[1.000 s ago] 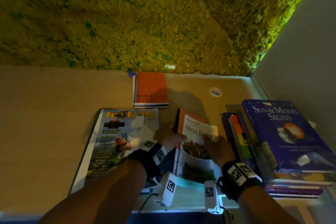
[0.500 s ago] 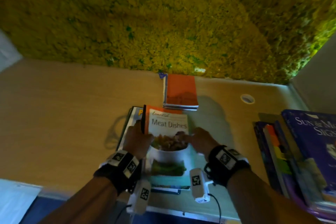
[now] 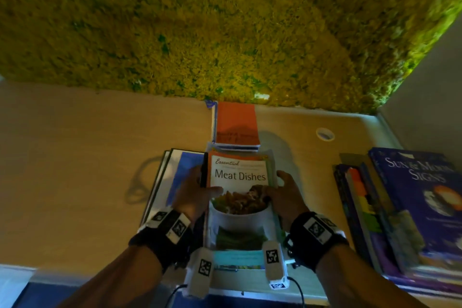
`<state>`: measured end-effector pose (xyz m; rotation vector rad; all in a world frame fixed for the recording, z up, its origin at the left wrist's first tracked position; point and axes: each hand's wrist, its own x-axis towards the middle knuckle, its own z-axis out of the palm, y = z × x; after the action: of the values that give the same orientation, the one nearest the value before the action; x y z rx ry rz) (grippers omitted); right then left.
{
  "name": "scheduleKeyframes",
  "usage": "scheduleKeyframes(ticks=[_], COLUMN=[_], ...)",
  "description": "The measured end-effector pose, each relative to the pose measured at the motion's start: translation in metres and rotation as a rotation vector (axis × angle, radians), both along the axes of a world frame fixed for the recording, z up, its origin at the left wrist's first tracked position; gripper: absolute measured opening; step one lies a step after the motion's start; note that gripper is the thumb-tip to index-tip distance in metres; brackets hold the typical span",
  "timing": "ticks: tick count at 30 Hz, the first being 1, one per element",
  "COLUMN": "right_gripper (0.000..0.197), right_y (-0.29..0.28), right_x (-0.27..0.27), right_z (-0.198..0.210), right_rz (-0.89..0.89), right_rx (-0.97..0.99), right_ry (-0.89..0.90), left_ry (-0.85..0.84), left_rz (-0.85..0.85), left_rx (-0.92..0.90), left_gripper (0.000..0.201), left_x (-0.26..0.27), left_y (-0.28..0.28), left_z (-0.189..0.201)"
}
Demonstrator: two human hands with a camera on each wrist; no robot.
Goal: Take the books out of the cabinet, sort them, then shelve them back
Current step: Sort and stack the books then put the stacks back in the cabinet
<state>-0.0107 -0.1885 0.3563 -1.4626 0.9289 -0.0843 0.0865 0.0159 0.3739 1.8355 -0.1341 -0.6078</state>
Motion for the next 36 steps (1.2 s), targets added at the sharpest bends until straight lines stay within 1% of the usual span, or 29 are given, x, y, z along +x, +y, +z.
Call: scheduleKeyframes(ticks=[1, 2, 3, 4, 5, 6, 8, 9, 10, 13, 14, 16, 18, 19, 20, 22, 23, 25, 26, 28, 31, 33, 35, 36], right_gripper=[0.071, 0.052, 0.035, 0.023, 0.016, 0.013, 0.019, 0.024, 0.026, 0.019, 0.021, 0.031, 0.041, 0.043, 0.041, 0.025, 0.02, 0.026, 0.027, 0.028, 0.041, 0.045, 0.042, 0.038], right_y=[-0.01, -0.022, -0.033, -0.045, -0.056, -0.066, -0.083, -0.09, -0.094, -0.102, -0.102, -0.103, -0.101, -0.101, -0.101, -0.105, -0.106, -0.104, -0.102, -0.095, -0.09, -0.091, -0.088, -0.087], right_x=[-0.007, -0.015, -0.023, -0.031, -0.039, -0.043, -0.051, -0.053, -0.055, -0.061, -0.063, -0.065, -0.065, -0.064, -0.063, -0.059, -0.058, -0.057, -0.057, -0.061, -0.072, -0.078, -0.084, -0.086], right_z=[0.004, 0.01, 0.015, 0.017, 0.019, 0.019, 0.02, 0.02, 0.02, 0.018, 0.015, 0.006, 0.002, 0.004, 0.011, 0.031, 0.043, 0.065, 0.072, 0.073, 0.056, 0.046, 0.043, 0.04], right_rz=[0.008, 0.023, 0.038, 0.033, 0.017, -0.023, -0.081, -0.079, -0.065, 0.031, 0.051, 0.046, -0.029, -0.071, -0.105, -0.145, -0.158, -0.136, -0.118, -0.09, -0.035, 0.017, 0.056, 0.065], right_rx=[-0.027, -0.076, -0.13, -0.181, -0.217, -0.237, -0.234, -0.211, -0.193, -0.176, -0.157, -0.11, -0.055, -0.056, -0.091, -0.217, -0.283, -0.383, -0.385, -0.322, -0.241, -0.213, -0.221, -0.24], right_ry=[-0.003, 0.001, 0.014, 0.029, 0.041, 0.053, 0.051, 0.041, 0.034, 0.072, 0.081, 0.089, 0.038, -0.018, -0.094, -0.266, -0.344, -0.465, -0.521, -0.616, -0.668, -0.677, -0.653, -0.638], left_ry=[-0.015, -0.024, -0.038, -0.05, -0.061, -0.049, -0.025, -0.033, -0.039, -0.03, -0.026, -0.038, -0.022, -0.02, -0.048, -0.185, -0.263, -0.391, -0.441, -0.493, -0.452, -0.424, -0.38, -0.375], left_rz=[-0.027, -0.045, -0.069, -0.099, -0.131, -0.15, -0.152, -0.16, -0.182, -0.235, -0.25, -0.271, -0.219, -0.168, -0.117, -0.022, 0.014, 0.048, 0.039, 0.027, 0.054, 0.067, 0.068, 0.073], left_rx=[-0.031, -0.057, -0.081, -0.085, -0.079, -0.071, -0.079, -0.08, -0.055, 0.051, 0.08, 0.098, 0.041, -0.028, -0.109, -0.226, -0.27, -0.368, -0.399, -0.397, -0.382, -0.395, -0.404, -0.408], left_gripper=[0.055, 0.063, 0.066, 0.067, 0.068, 0.069, 0.068, 0.067, 0.066, 0.066, 0.066, 0.064, 0.057, 0.055, 0.056, 0.063, 0.067, 0.069, 0.07, 0.07, 0.077, 0.078, 0.074, 0.068], left_x=[-0.007, -0.012, -0.019, -0.025, -0.031, -0.036, -0.044, -0.046, -0.047, -0.046, -0.045, -0.045, -0.045, -0.045, -0.045, -0.043, -0.041, -0.039, -0.04, -0.045, -0.054, -0.057, -0.061, -0.065], left_y=[-0.012, -0.025, -0.037, -0.049, -0.061, -0.073, -0.093, -0.101, -0.107, -0.116, -0.117, -0.118, -0.116, -0.115, -0.114, -0.114, -0.114, -0.114, -0.114, -0.114, -0.11, -0.108, -0.106, -0.105], left_z=[0.001, -0.003, -0.003, -0.005, -0.006, -0.005, -0.009, -0.013, -0.015, -0.025, -0.026, -0.027, -0.026, -0.022, -0.017, -0.001, 0.008, 0.029, 0.037, 0.042, 0.03, 0.022, 0.016, 0.014])
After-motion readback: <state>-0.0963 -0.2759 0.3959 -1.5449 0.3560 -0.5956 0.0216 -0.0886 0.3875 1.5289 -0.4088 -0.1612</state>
